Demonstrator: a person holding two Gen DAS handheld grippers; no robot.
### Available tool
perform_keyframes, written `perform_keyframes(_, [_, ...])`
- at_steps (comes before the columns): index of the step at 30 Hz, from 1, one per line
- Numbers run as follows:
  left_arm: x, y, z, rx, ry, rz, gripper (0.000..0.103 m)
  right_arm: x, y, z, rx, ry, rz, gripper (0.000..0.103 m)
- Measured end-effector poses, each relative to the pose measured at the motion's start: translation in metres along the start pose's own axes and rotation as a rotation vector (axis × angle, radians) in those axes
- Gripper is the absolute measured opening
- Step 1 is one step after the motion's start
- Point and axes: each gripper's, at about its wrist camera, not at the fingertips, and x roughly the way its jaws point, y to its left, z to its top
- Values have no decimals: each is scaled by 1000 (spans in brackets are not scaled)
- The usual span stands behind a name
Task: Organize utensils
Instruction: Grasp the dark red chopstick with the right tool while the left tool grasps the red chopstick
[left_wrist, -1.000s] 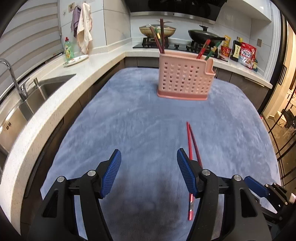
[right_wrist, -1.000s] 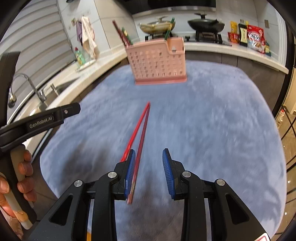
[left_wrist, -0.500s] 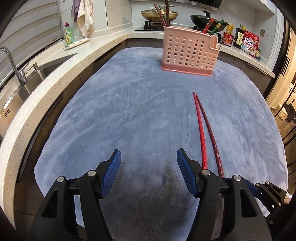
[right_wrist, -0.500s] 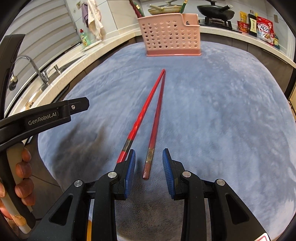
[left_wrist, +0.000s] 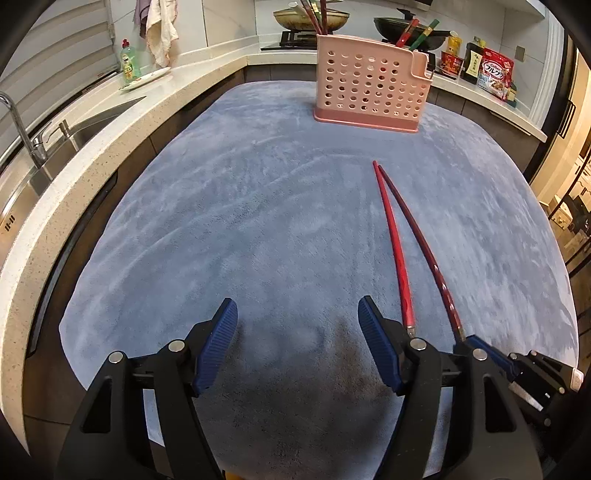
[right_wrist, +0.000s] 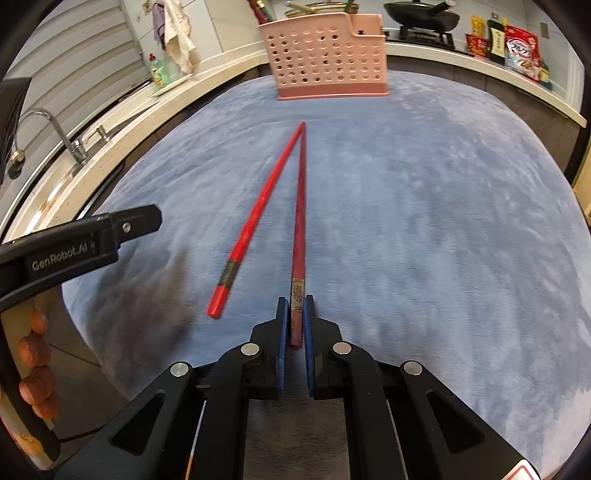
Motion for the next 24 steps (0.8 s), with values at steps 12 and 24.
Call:
perform_keyframes(12, [3, -29, -12, 57, 29, -56, 81, -10, -50, -5, 137, -11, -21, 7])
perform_keyframes(24, [26, -47, -18, 73, 85, -70, 75, -9, -48, -6, 118, -9, -24, 7])
